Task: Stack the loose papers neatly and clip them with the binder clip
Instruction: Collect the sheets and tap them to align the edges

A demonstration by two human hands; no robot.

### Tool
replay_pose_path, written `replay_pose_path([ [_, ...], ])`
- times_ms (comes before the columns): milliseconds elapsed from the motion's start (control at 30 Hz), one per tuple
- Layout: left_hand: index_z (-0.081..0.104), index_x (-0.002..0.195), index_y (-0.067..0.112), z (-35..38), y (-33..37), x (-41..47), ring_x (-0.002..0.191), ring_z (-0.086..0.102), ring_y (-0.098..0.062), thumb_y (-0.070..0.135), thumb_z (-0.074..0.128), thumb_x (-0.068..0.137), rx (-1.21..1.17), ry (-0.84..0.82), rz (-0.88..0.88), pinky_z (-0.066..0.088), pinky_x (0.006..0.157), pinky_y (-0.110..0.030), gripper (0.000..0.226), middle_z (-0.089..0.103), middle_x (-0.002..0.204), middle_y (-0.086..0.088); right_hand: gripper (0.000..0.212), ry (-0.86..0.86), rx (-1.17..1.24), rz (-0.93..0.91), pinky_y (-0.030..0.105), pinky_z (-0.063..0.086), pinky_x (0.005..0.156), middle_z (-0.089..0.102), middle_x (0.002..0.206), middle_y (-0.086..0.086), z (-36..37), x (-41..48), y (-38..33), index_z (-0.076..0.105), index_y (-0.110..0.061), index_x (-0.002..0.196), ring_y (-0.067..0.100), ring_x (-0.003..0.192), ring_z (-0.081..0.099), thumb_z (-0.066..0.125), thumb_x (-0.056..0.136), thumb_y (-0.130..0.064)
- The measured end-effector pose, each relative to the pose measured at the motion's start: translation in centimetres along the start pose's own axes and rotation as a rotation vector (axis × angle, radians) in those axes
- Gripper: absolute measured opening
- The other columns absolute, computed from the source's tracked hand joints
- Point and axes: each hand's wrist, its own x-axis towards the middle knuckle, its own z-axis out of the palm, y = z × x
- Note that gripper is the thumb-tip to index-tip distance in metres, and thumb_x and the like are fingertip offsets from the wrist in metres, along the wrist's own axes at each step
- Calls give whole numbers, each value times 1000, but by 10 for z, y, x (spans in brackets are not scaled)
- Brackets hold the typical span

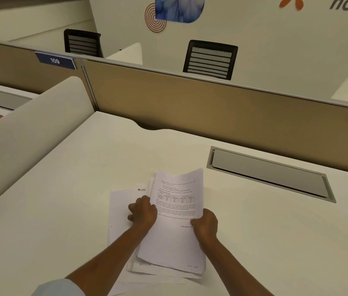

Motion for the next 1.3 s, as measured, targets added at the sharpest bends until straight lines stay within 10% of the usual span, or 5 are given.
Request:
replay_pose_path([
  [667, 55, 108, 8, -7, -4, 9, 97, 59, -31, 7, 54, 88, -173, -42, 25, 55, 82, -41, 20, 63, 107, -14, 35, -13, -356, 143, 42, 42, 95, 47, 123, 18, 15, -1, -19, 44, -5, 115, 36, 117, 43, 55, 82, -9],
  [967, 48, 120, 18, -8, 0, 8, 113, 40, -34, 20, 50, 93, -25, -52, -20, 48, 86, -43, 27, 47, 120, -14, 35, -47, -164, 107, 43, 56, 84, 60, 116, 10, 13, -2, -14, 40, -10, 107, 30, 98, 62, 58, 77, -5],
  [1300, 56, 95, 10, -17, -7, 13, 90, 63, -29, -3, 55, 85, -395, -72, -48, 56, 82, -40, 16, 65, 104, -12, 31, -55, -3, 34, 31, 55, 68, 66, 99, 6, 14, 2, -3, 54, -8, 95, 25, 88, 65, 58, 67, 5],
])
